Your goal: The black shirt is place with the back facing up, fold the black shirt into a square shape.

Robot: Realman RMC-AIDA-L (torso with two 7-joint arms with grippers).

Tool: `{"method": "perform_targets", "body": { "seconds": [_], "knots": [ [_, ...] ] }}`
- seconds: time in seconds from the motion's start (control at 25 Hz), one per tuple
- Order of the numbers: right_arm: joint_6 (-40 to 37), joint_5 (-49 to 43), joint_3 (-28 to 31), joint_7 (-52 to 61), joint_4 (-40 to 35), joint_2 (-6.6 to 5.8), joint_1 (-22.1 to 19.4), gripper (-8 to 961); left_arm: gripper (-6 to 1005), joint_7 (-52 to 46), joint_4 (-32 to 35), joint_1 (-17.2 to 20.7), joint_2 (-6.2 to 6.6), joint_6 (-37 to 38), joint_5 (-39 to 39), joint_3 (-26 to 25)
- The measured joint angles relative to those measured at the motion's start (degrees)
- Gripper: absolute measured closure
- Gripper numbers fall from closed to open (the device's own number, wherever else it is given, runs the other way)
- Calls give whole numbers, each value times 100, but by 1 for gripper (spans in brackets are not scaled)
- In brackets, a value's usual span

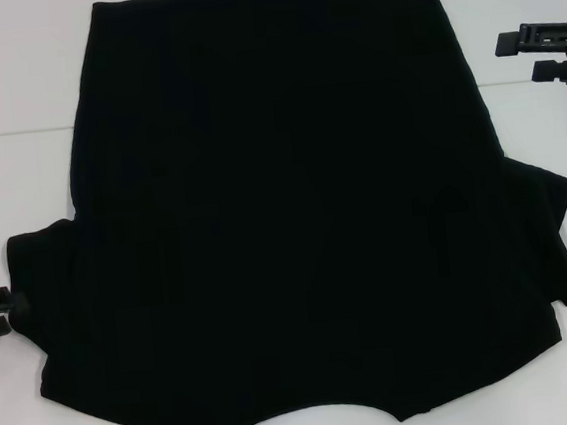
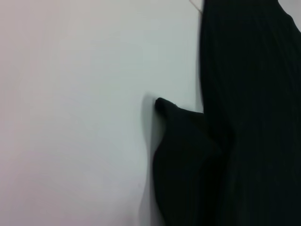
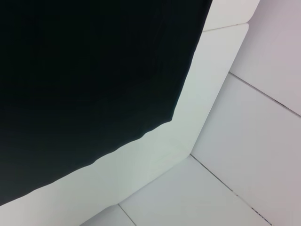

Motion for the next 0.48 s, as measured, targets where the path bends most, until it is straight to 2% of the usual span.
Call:
{"method": "perform_targets", "body": {
  "seconds": [0.48],
  "knots": [
    [-6,1,32,-26,-9,0,-17,12,563,-170,-247,-26,3,-381,40,20]
  ]
}}
